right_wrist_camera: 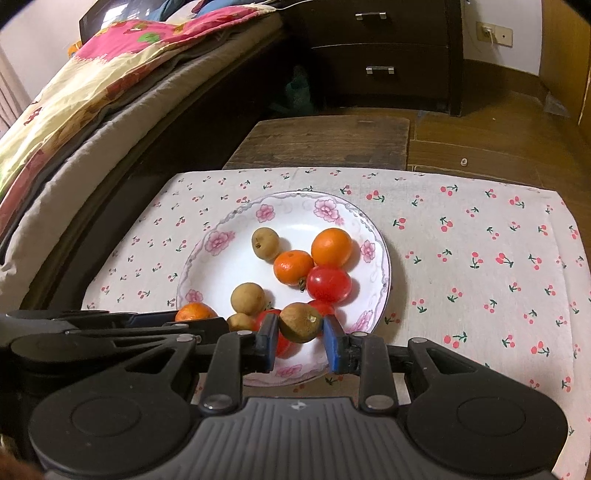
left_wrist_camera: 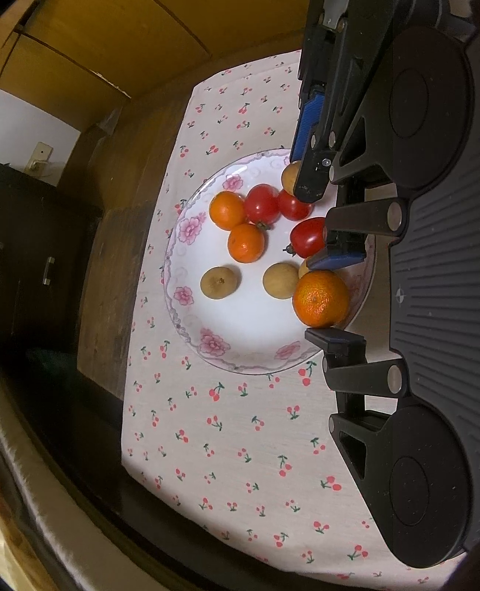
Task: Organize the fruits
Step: 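Lift and carry the orange and tan fruit over the bowl with both tools, then open both tools to drop the orange and tan fruit into the bowl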
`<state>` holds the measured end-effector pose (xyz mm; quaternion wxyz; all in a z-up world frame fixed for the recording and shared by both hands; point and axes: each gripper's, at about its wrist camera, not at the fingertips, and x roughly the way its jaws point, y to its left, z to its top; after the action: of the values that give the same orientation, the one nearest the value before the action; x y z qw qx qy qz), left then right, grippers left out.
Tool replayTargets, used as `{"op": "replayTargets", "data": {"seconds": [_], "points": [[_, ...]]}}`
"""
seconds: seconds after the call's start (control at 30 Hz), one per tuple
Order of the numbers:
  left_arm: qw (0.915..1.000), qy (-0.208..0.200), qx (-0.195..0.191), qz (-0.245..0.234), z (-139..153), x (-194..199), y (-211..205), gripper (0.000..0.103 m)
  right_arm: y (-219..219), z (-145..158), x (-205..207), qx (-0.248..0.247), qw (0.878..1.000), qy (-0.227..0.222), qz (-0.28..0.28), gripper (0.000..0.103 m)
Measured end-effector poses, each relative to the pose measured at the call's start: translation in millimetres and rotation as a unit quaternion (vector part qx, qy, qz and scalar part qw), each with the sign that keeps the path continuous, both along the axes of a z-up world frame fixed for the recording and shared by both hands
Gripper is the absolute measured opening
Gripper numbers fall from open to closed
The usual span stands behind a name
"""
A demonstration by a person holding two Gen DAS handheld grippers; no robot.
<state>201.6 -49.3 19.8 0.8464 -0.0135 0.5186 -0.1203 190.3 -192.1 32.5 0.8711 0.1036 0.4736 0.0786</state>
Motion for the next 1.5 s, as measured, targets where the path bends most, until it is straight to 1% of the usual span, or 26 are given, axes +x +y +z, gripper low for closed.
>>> {"op": "replayTargets", "data": {"seconds": [0.63,0.93,1.03,1.1,1.2,1.33,1.43,1.5], "points": [[1.0,-0.001,0.001,0.003,-1,3,-1,0.042,-4,-3,5,0.008,1.0,0.005,-0.009,0.029],[0.9999,-0.009,-0.006,0.006,5,2,0,0.047,-8,1,2,0.011,1.0,0.001,-0.021,0.031],[0.9999,-0.015,-0.006,0.005,8,-1,0,0.051,-10,2,0,0.011,1.0,0.0,-0.025,0.034],[0.9998,-0.02,-0.008,0.003,11,-3,2,0.057,-11,4,-2,0.012,1.0,0.002,-0.026,0.035],[0.9996,-0.028,-0.007,0.003,14,-8,4,0.062,-12,7,-6,0.007,1.0,0.001,-0.026,0.038],[0.9994,-0.033,-0.001,0.0,16,-16,6,0.064,-10,11,-14,-0.002,1.0,0.003,-0.023,0.041],[0.9994,-0.033,0.002,0.002,16,-22,9,0.069,-8,14,-20,-0.009,1.0,0.003,-0.02,0.042],[0.9994,-0.033,0.0,0.004,17,-27,12,0.072,-8,15,-25,-0.008,1.0,0.003,-0.022,0.046]]}}
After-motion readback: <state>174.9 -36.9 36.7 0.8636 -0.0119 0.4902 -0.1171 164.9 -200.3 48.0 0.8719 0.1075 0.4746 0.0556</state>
